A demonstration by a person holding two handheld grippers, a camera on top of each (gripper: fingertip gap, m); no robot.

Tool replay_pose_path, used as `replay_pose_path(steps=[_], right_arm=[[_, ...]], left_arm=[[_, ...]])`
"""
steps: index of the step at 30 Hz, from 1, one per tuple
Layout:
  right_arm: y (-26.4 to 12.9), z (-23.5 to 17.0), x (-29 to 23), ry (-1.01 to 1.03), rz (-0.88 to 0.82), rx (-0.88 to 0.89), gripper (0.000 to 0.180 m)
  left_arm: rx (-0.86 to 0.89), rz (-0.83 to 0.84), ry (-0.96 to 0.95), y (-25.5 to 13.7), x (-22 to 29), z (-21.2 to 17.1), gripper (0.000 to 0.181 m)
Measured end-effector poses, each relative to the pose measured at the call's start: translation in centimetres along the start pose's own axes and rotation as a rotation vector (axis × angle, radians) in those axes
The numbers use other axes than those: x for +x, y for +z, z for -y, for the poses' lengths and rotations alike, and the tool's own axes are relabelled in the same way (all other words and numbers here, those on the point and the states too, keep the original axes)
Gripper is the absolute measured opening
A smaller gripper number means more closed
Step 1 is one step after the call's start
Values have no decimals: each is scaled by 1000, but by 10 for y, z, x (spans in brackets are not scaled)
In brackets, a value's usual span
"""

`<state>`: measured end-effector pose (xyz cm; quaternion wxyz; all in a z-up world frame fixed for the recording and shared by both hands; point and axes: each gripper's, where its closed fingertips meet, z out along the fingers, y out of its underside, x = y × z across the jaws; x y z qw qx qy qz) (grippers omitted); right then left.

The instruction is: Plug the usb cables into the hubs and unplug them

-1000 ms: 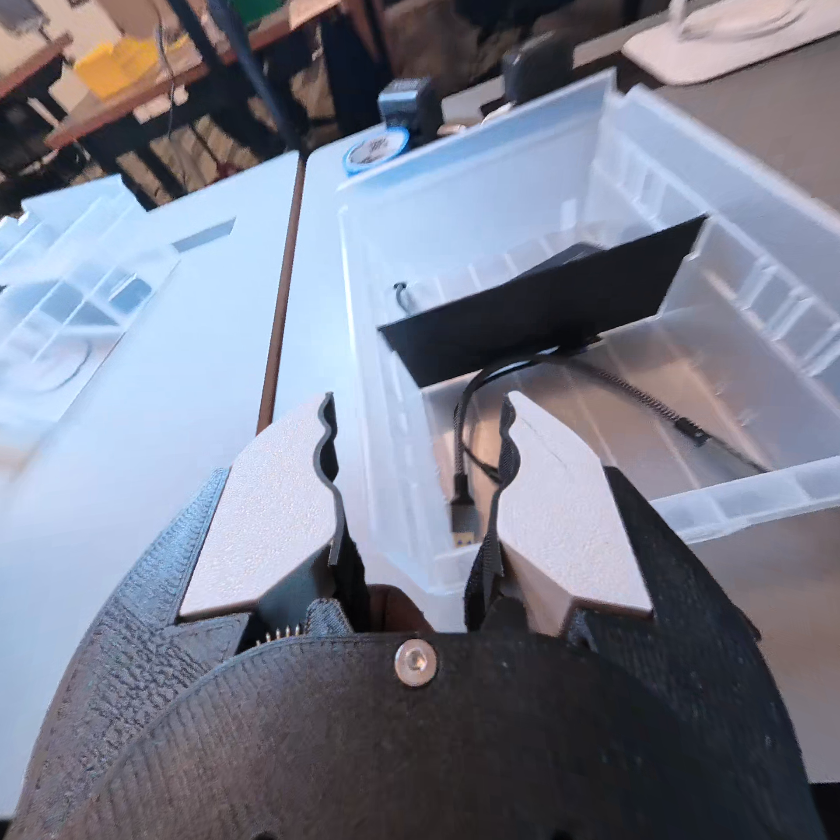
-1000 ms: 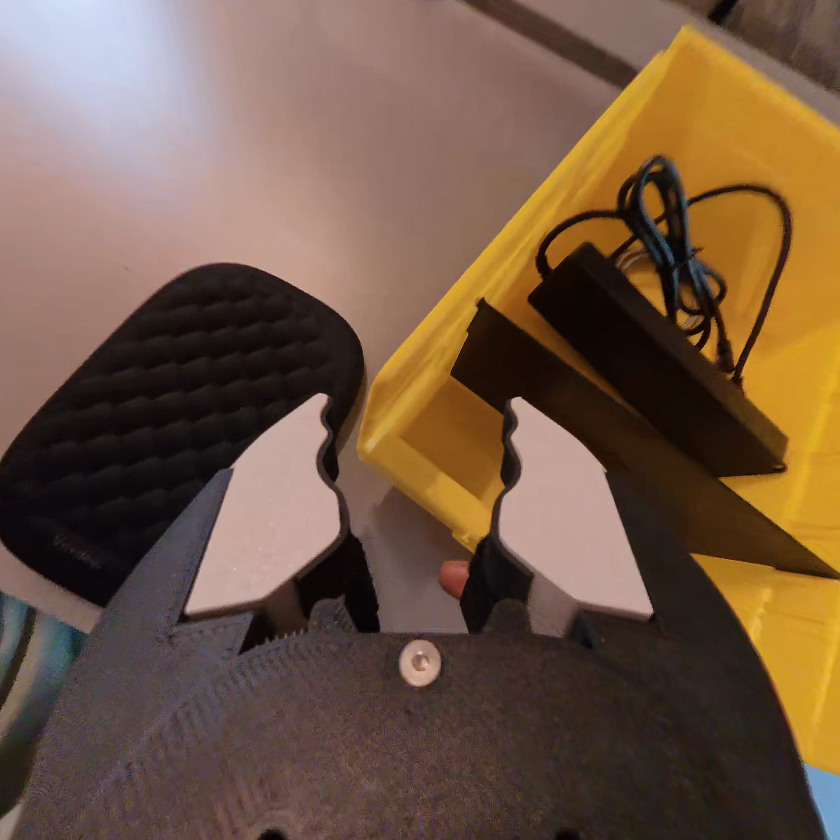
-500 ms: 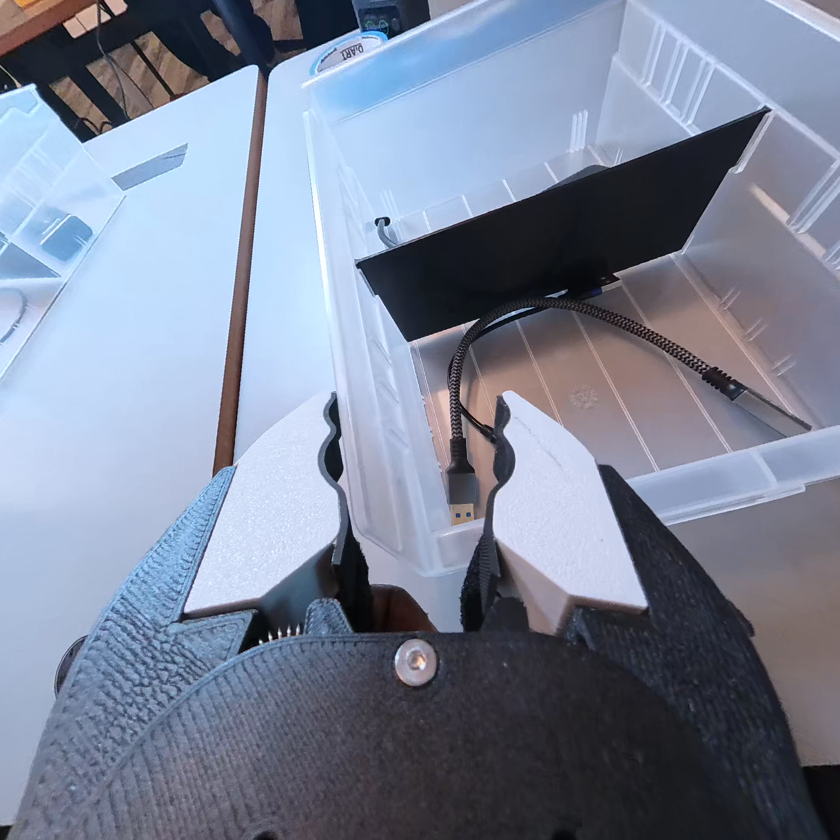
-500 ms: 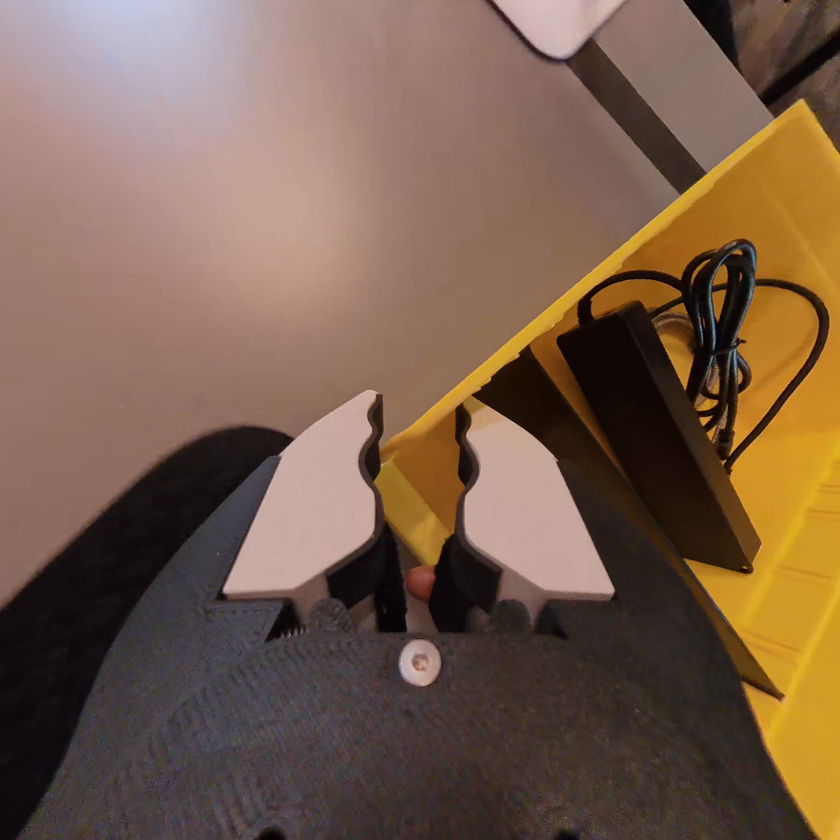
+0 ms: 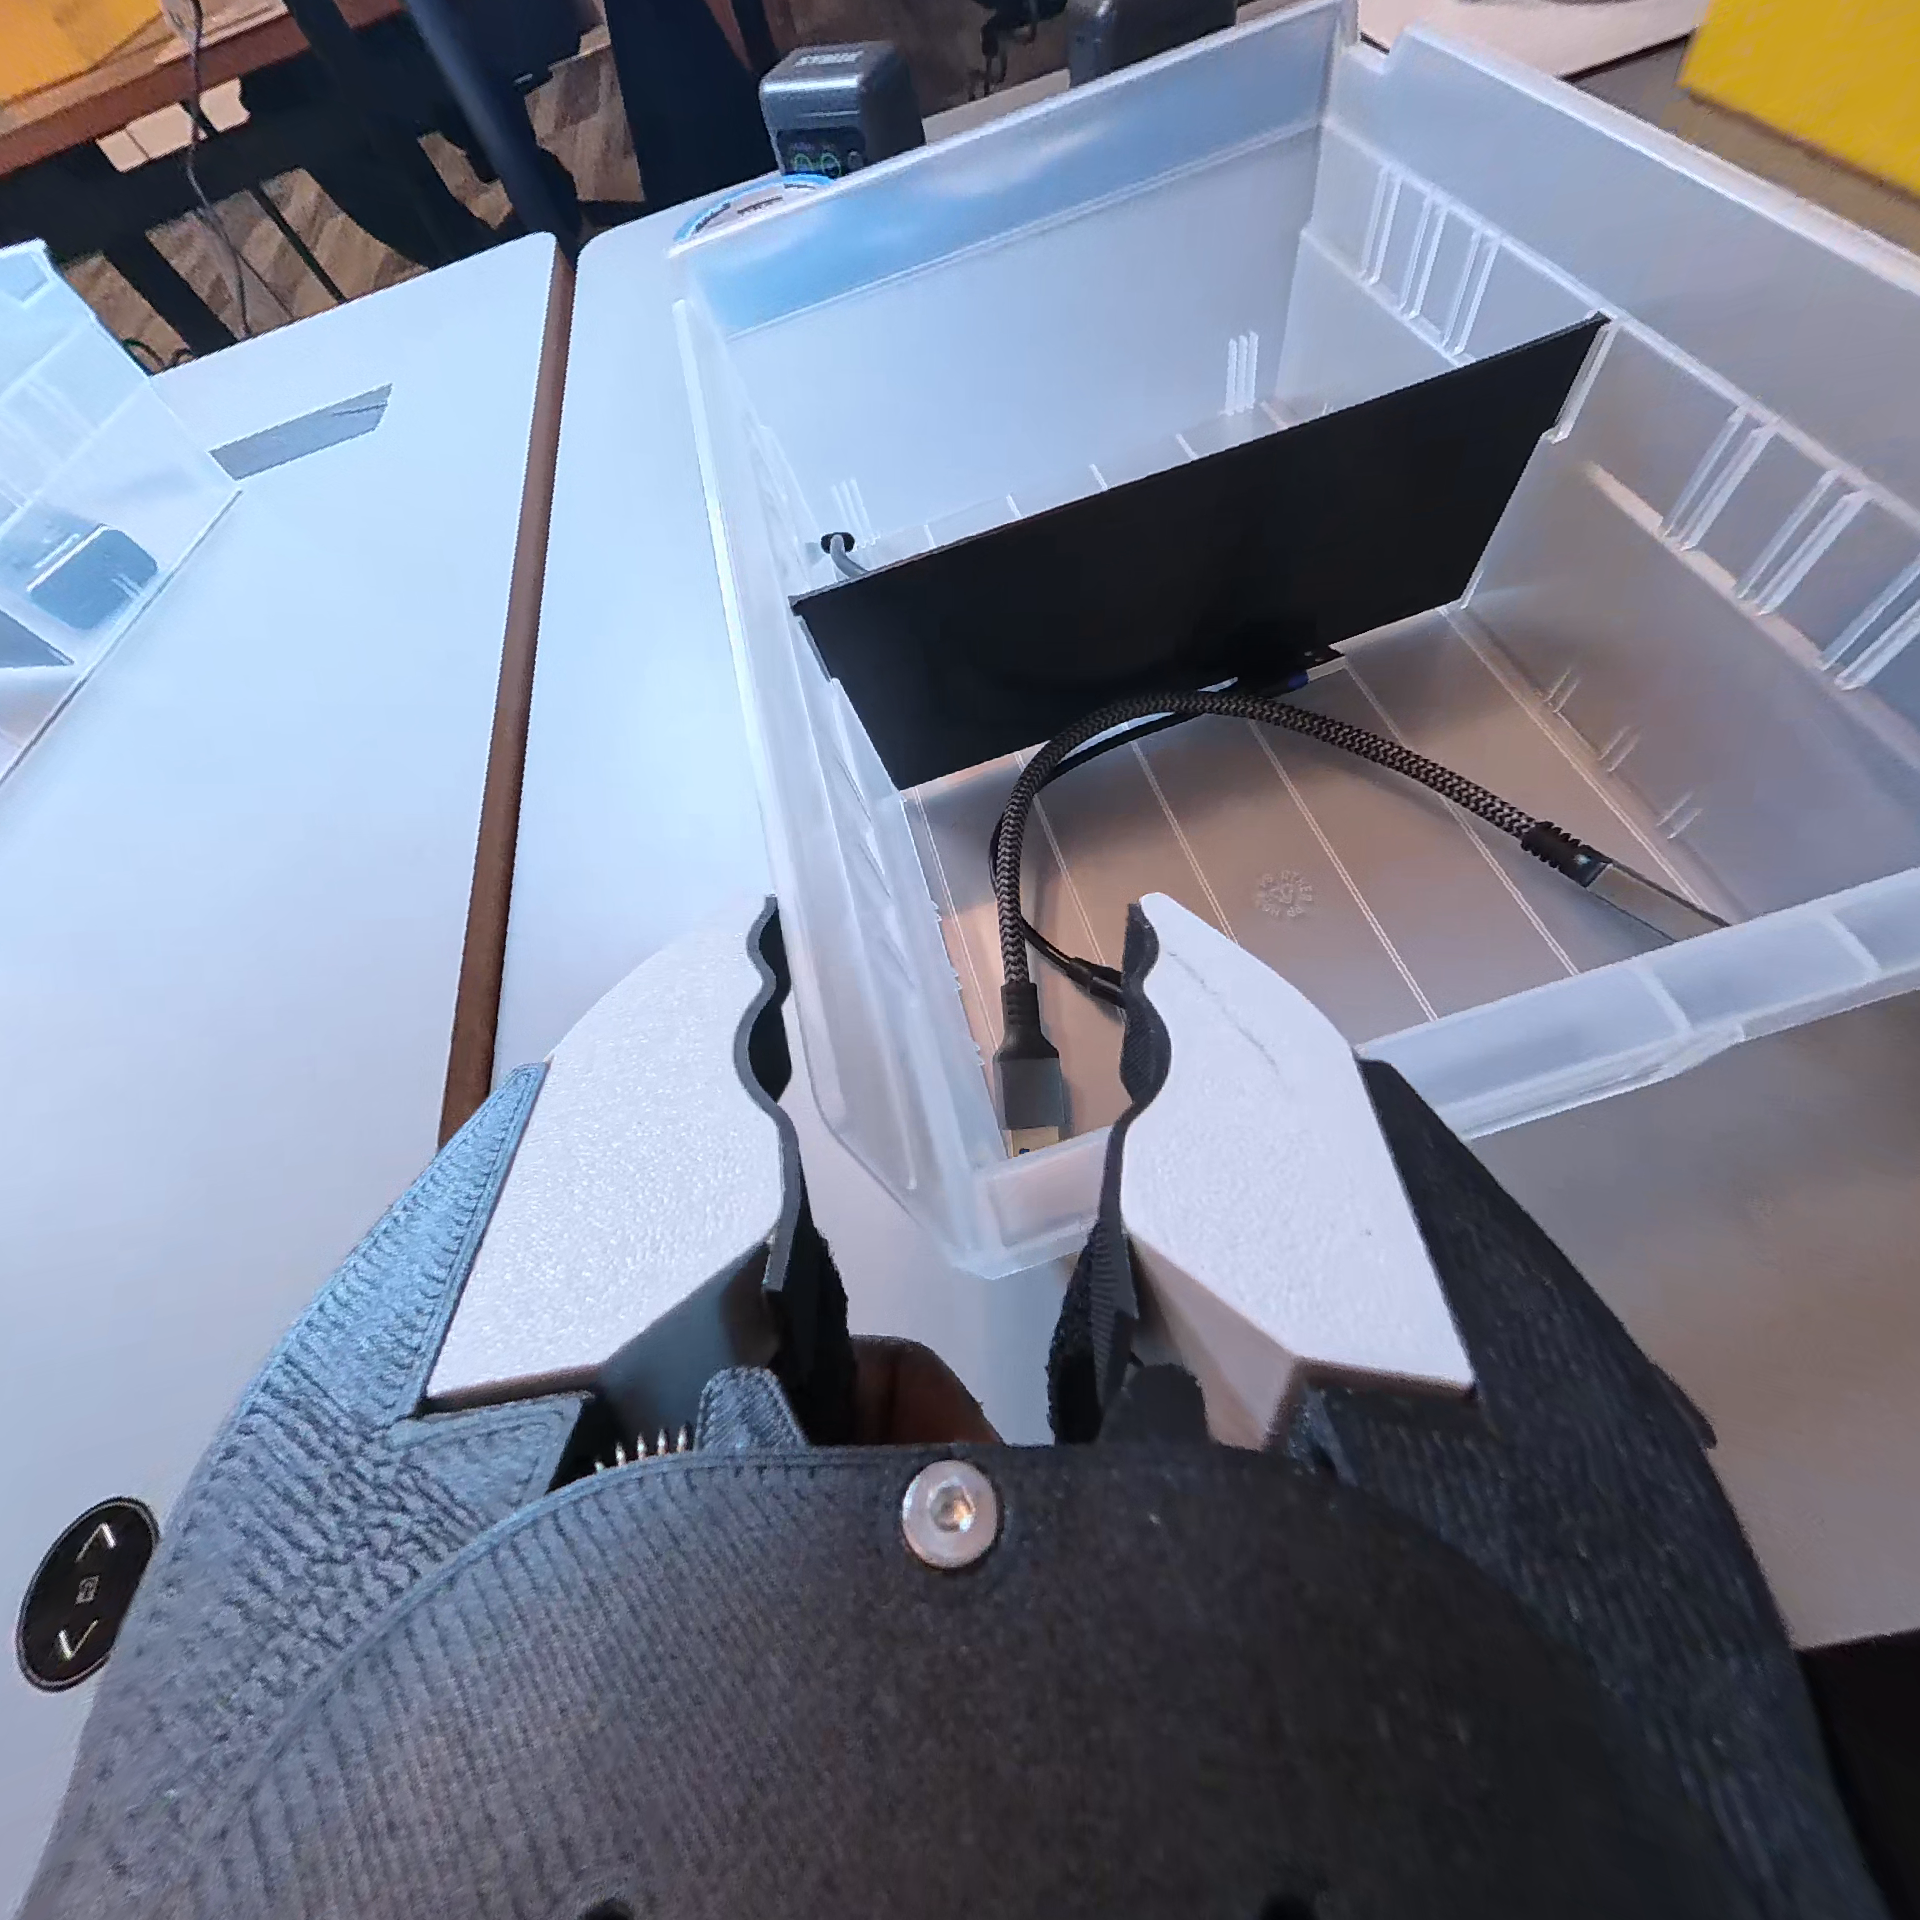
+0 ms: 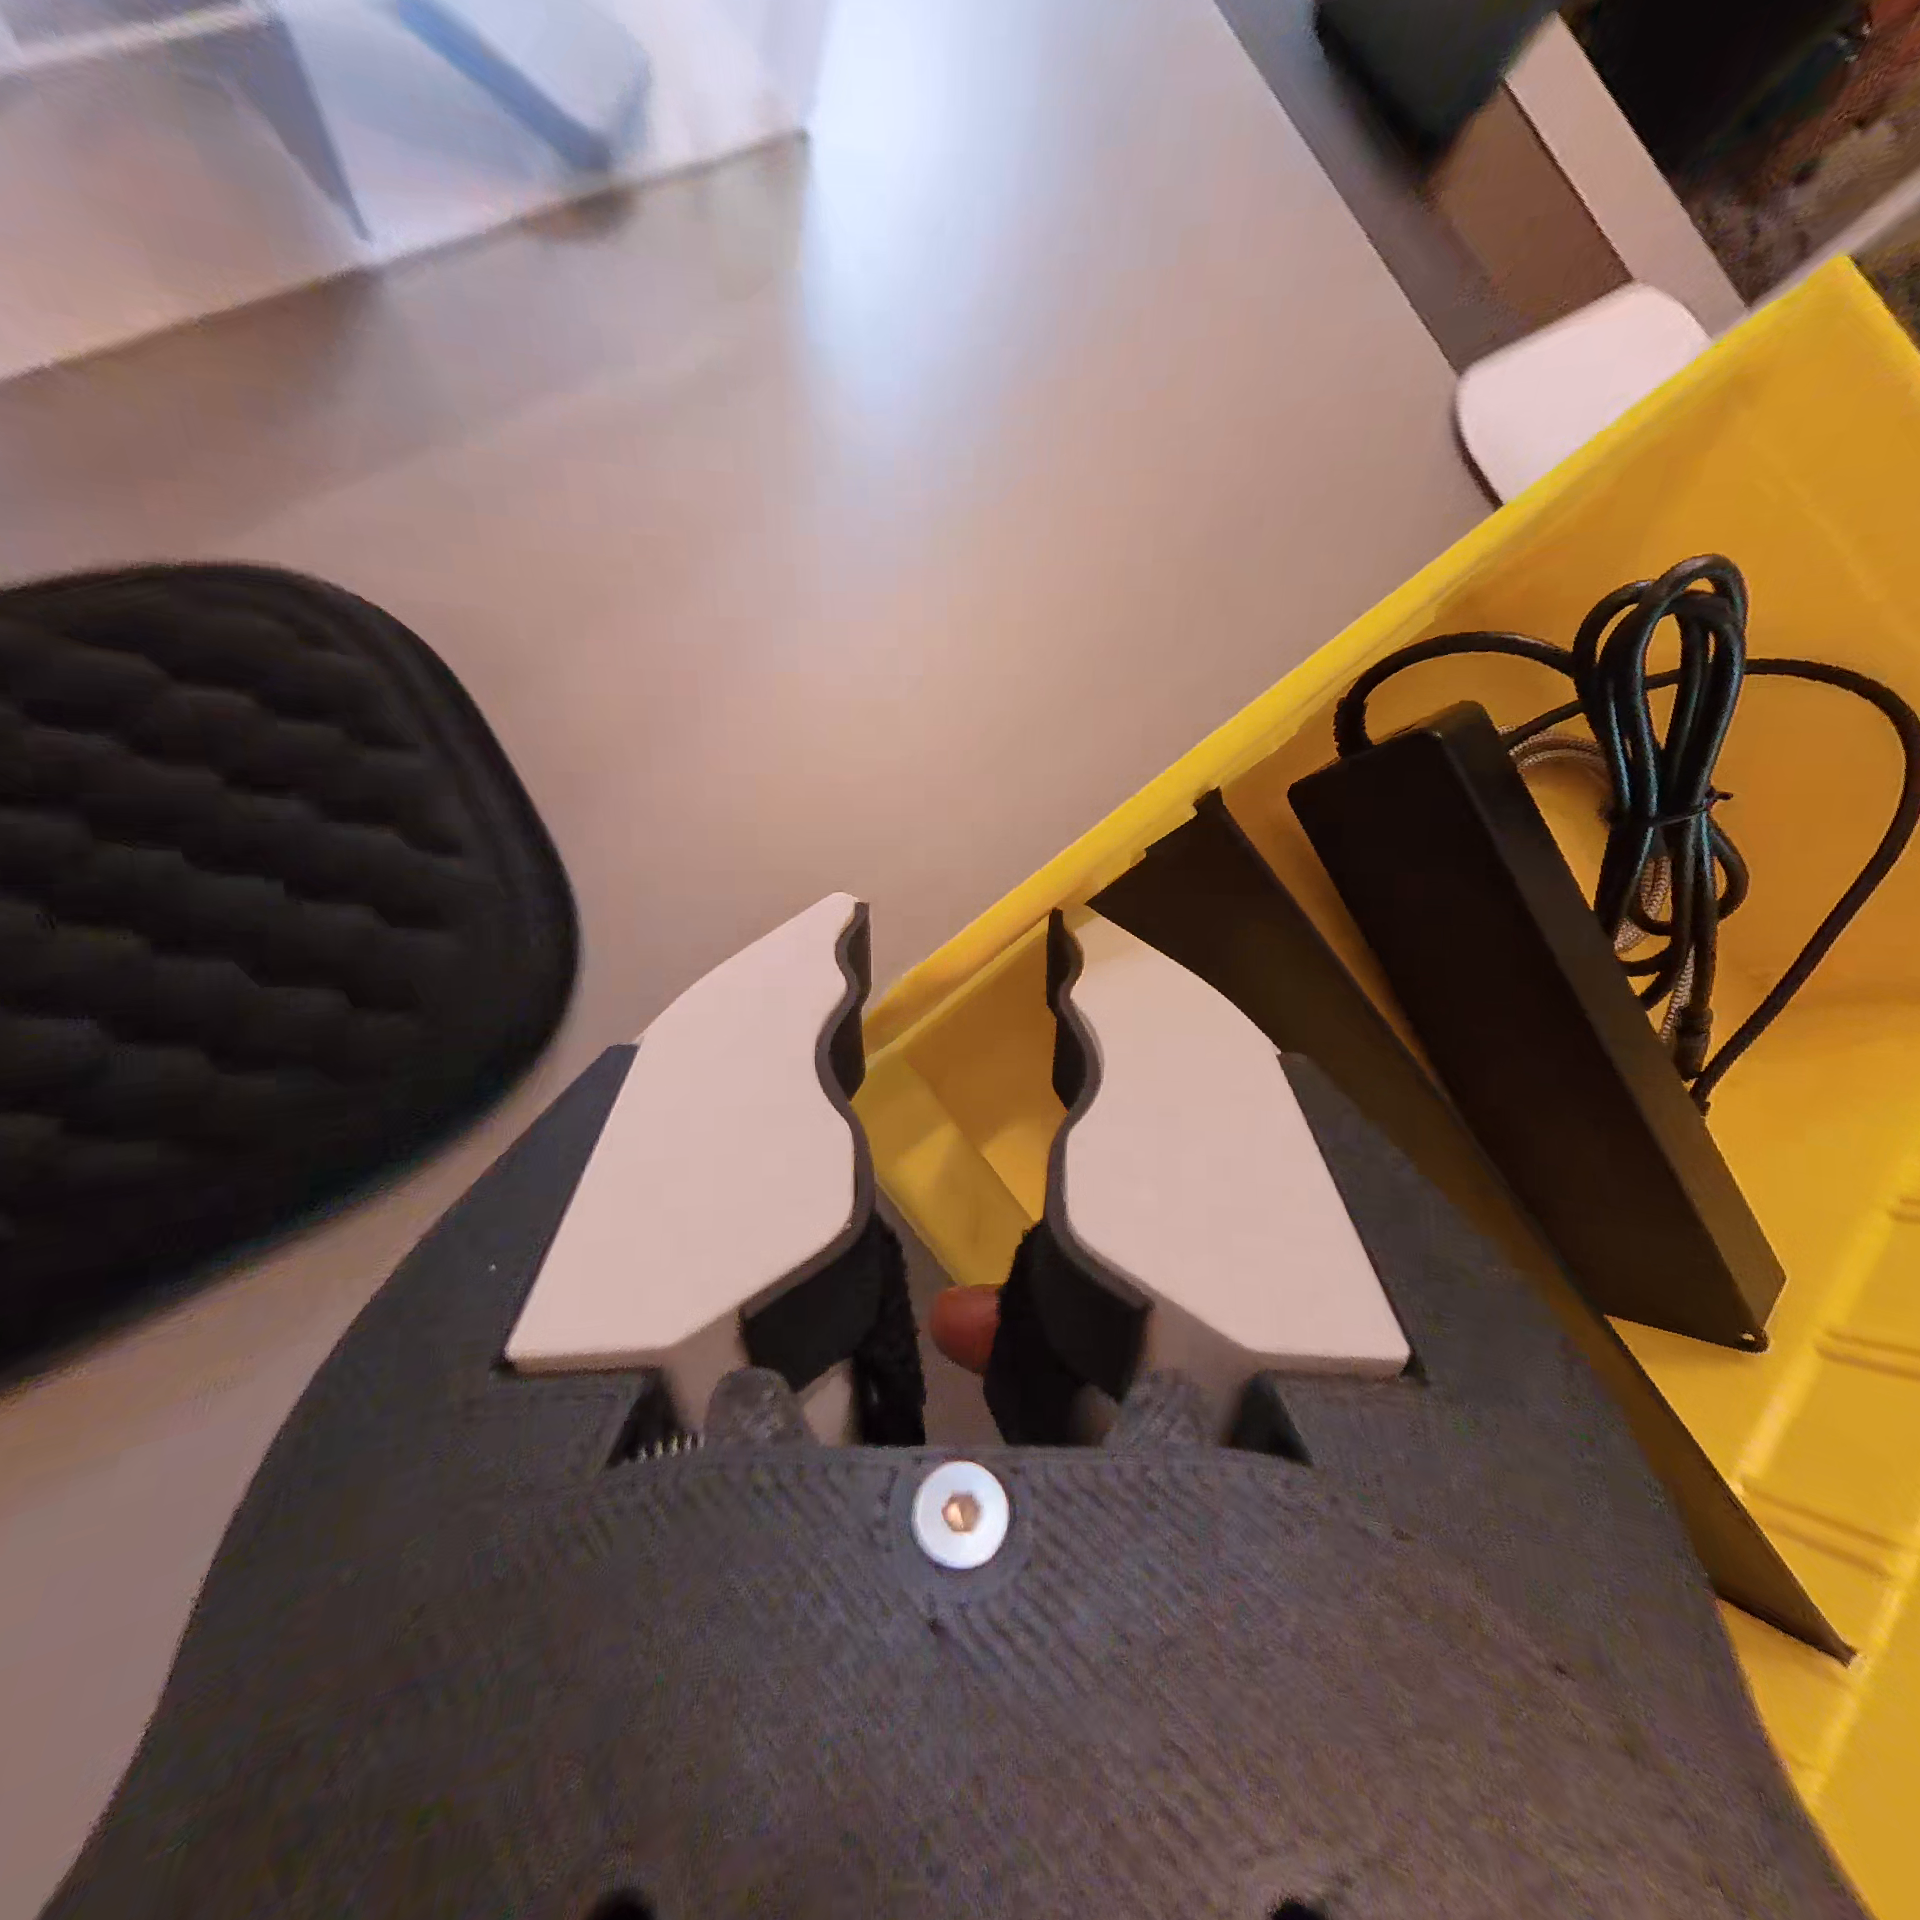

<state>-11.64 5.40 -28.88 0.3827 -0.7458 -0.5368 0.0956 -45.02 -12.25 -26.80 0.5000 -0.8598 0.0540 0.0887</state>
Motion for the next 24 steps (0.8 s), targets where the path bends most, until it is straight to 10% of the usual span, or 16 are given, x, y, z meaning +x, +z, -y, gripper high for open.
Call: replay_pose_path(steps=[8,15,20,24], right_arm=[[30,64,-71,-108,252,137,46],[-45,124,-137,105,399,699,68],[1,107,-195,116,461,440,100],[19,107,-192,108,390,367,64]], left_arm=[[-34,-93,47,-12,18,-3,58],[15,141,-101,-7,-21,4,70],[-144,98,-67,11,-6,-18,56],[-171,70,-19,14,7,-20,14]])
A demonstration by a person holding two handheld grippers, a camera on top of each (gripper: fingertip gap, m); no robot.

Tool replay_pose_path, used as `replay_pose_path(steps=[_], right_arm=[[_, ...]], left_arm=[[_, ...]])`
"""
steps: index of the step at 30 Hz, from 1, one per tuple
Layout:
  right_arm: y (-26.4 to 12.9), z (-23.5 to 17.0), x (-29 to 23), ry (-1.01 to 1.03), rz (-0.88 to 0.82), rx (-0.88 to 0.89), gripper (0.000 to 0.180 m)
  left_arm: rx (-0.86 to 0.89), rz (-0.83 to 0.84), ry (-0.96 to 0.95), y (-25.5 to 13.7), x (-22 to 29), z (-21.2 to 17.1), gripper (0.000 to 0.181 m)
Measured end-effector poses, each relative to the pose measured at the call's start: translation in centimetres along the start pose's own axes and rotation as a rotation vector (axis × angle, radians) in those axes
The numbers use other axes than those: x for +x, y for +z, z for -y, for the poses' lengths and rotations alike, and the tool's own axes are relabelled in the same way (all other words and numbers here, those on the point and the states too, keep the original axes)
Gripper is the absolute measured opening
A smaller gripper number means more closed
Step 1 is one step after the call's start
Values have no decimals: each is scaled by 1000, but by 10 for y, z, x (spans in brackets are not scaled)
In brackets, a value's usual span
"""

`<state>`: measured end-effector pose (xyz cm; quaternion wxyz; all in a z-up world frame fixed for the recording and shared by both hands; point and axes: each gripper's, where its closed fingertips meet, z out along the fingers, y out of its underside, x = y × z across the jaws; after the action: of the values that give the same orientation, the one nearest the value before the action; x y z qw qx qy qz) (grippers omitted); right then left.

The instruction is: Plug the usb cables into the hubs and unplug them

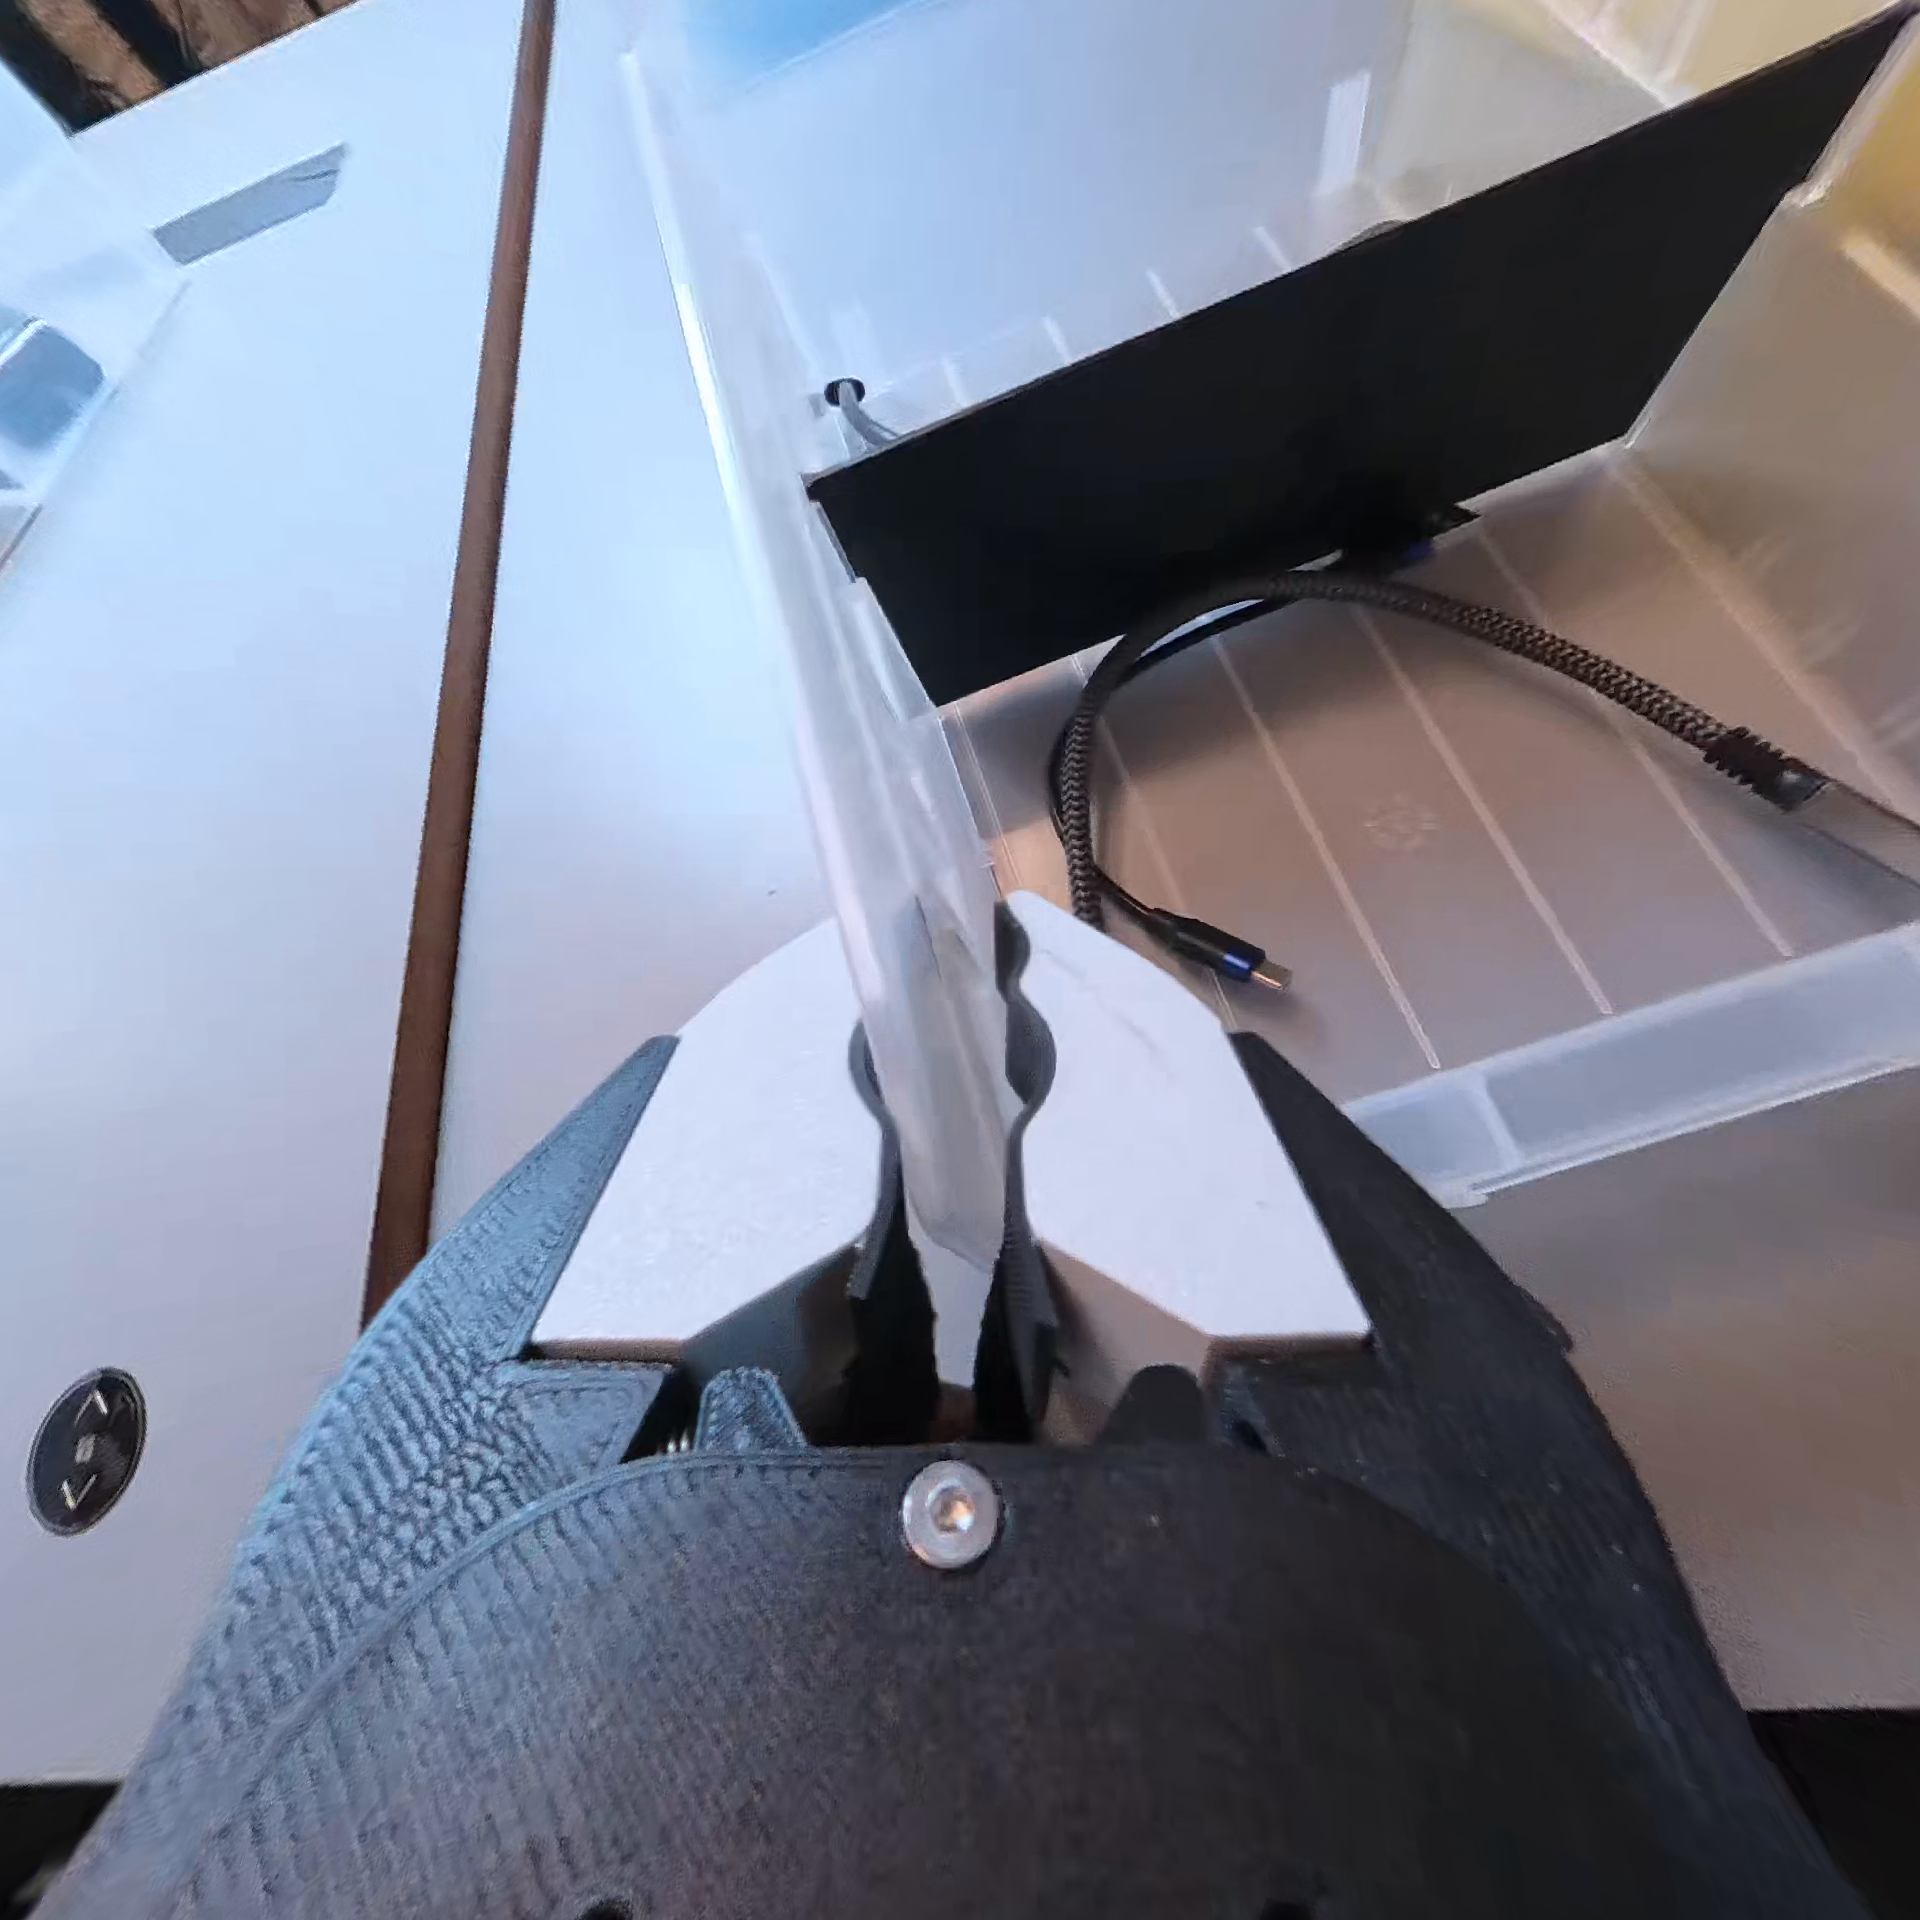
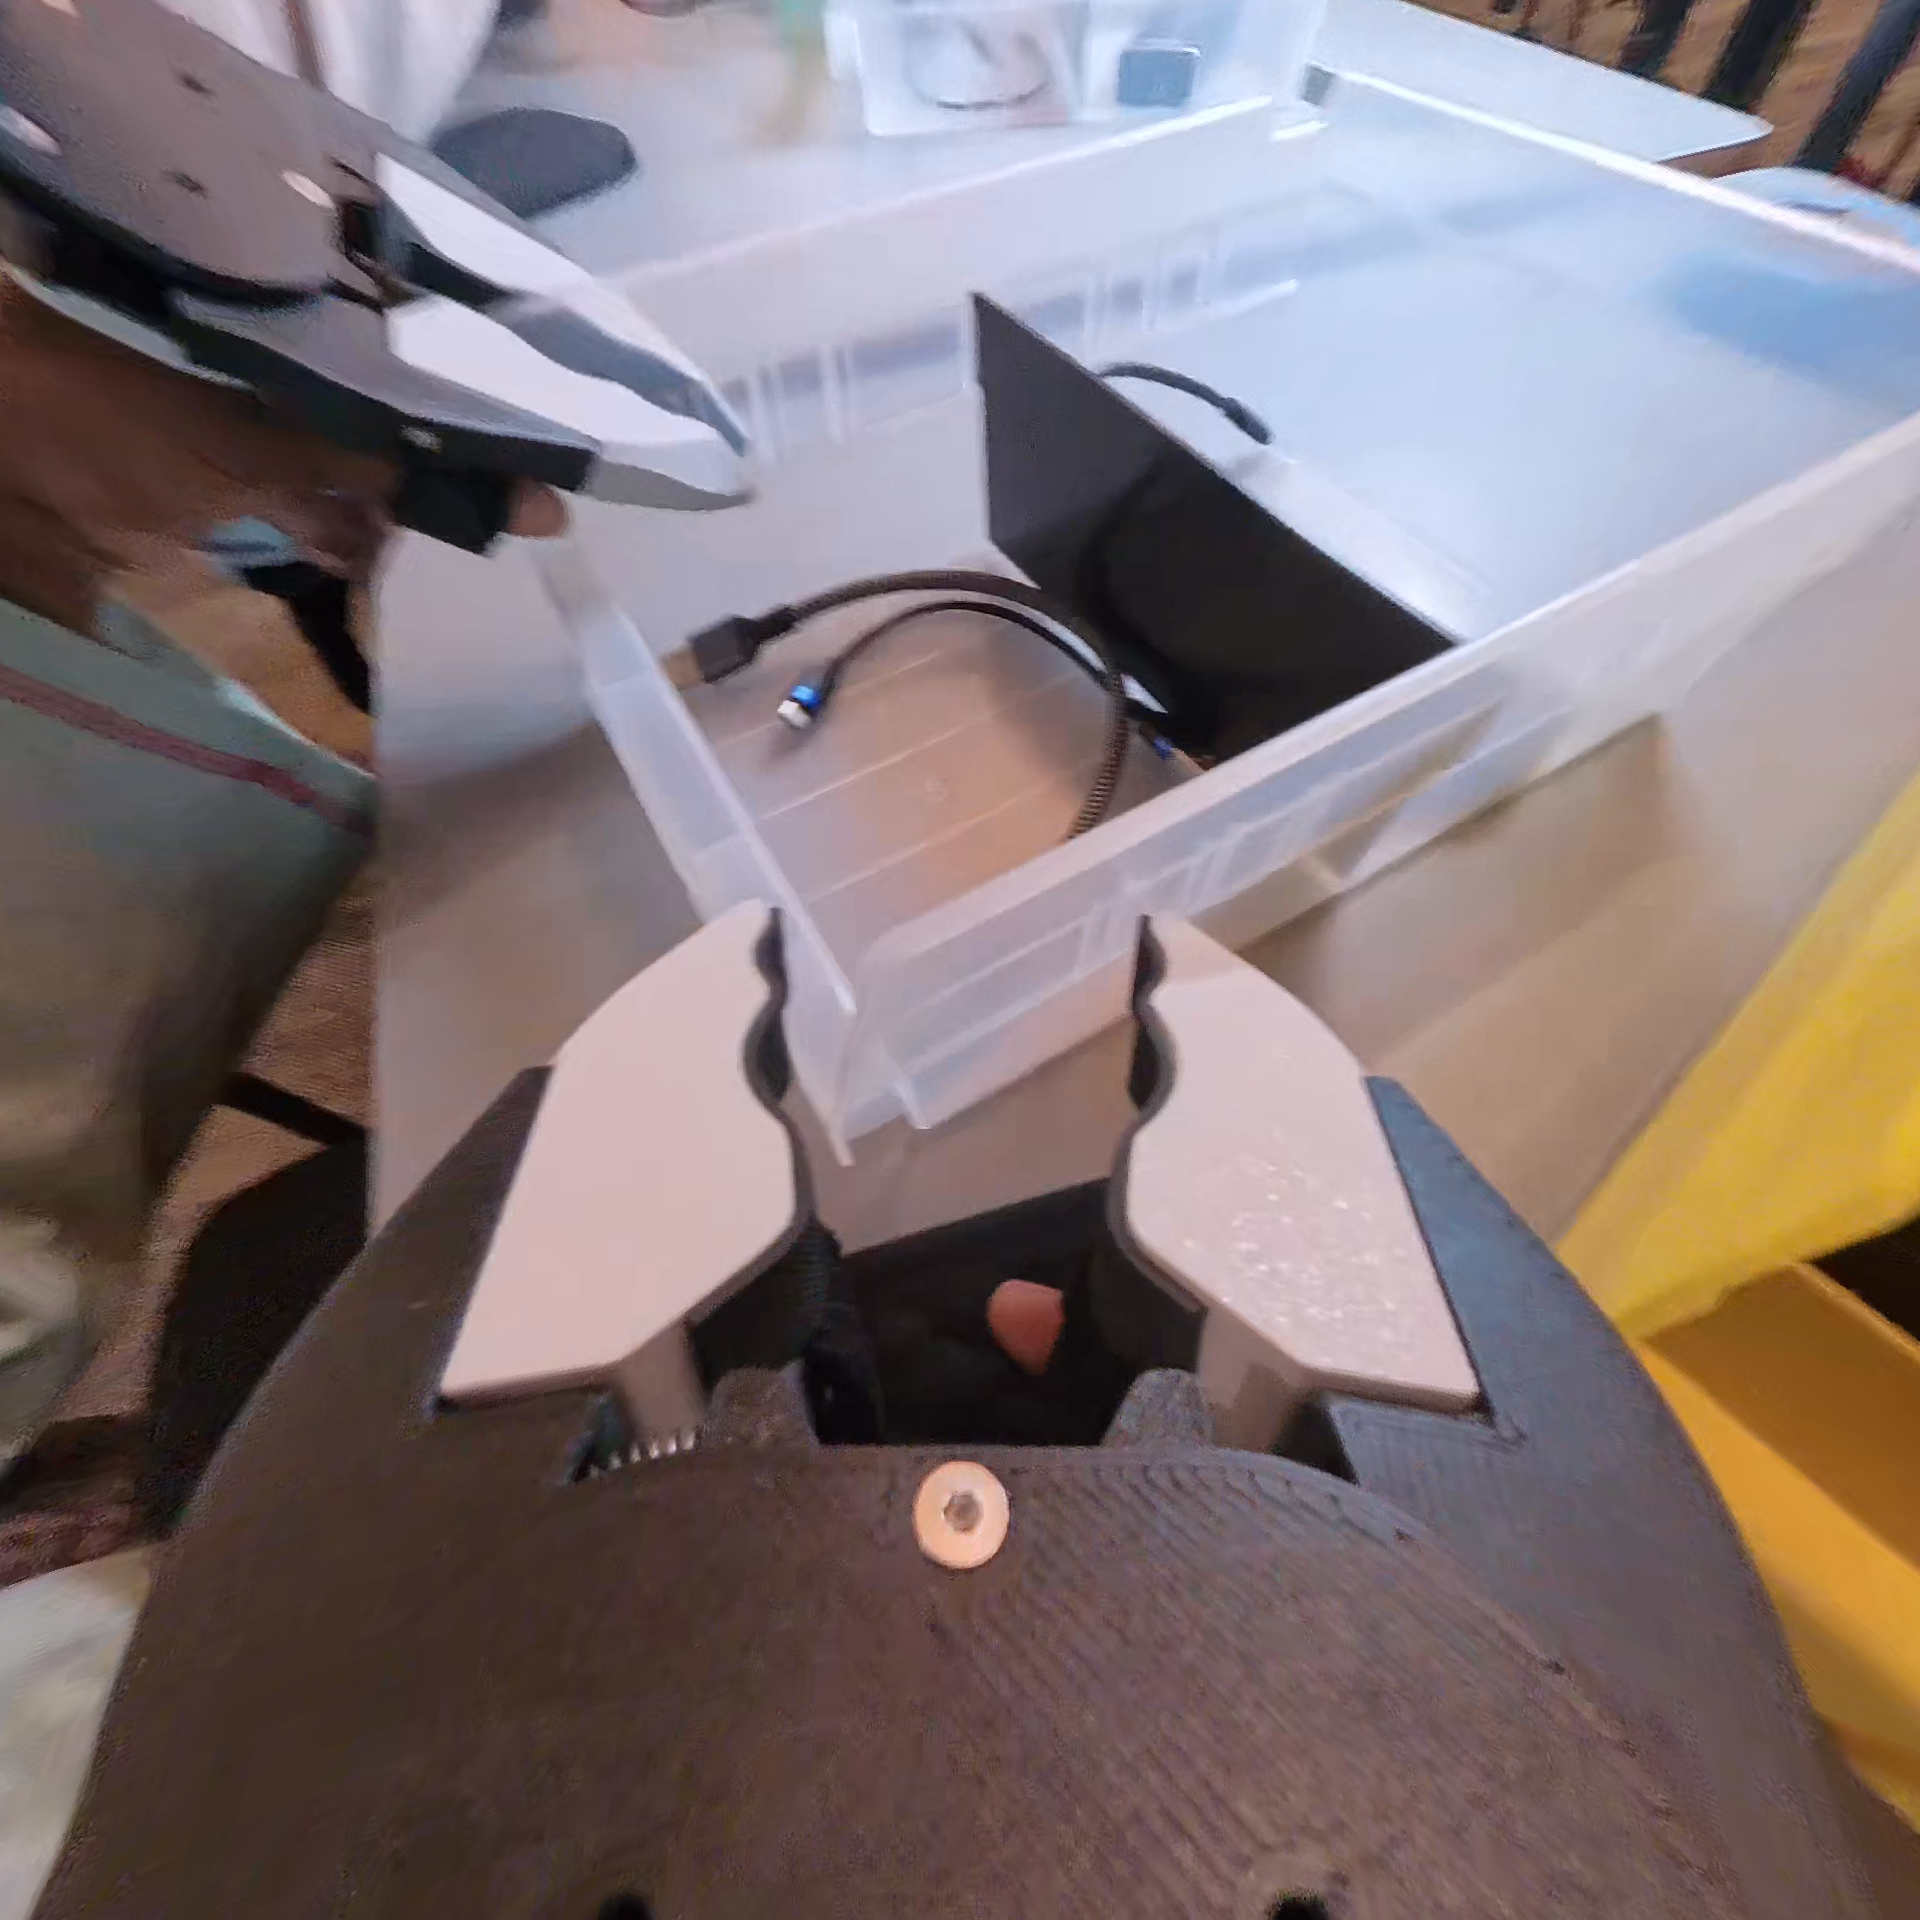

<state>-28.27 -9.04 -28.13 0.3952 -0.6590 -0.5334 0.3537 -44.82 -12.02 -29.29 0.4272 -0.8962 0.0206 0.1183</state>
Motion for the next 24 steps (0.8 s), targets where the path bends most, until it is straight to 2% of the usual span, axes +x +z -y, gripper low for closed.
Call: replay_pose_path(steps=[1,5,10,13,19,24], right_arm=[[0,-2,6,-44,-29,-14,52],[-4,3,21,-184,-147,-4,36],[-13,24,16,-194,-119,98,31],[-32,46,17,-274,-183,193,31],[-118,84,41,-386,-396,335,27],[-209,71,80,-384,-608,305,26]], left_arm=[[-12,3,-12,-1,1,0,13],[4,85,11,-13,3,14,13],[149,295,57,-60,-7,55,8],[269,384,84,-90,-6,80,7],[571,405,85,-135,40,150,6],[699,249,105,-128,120,210,7]])
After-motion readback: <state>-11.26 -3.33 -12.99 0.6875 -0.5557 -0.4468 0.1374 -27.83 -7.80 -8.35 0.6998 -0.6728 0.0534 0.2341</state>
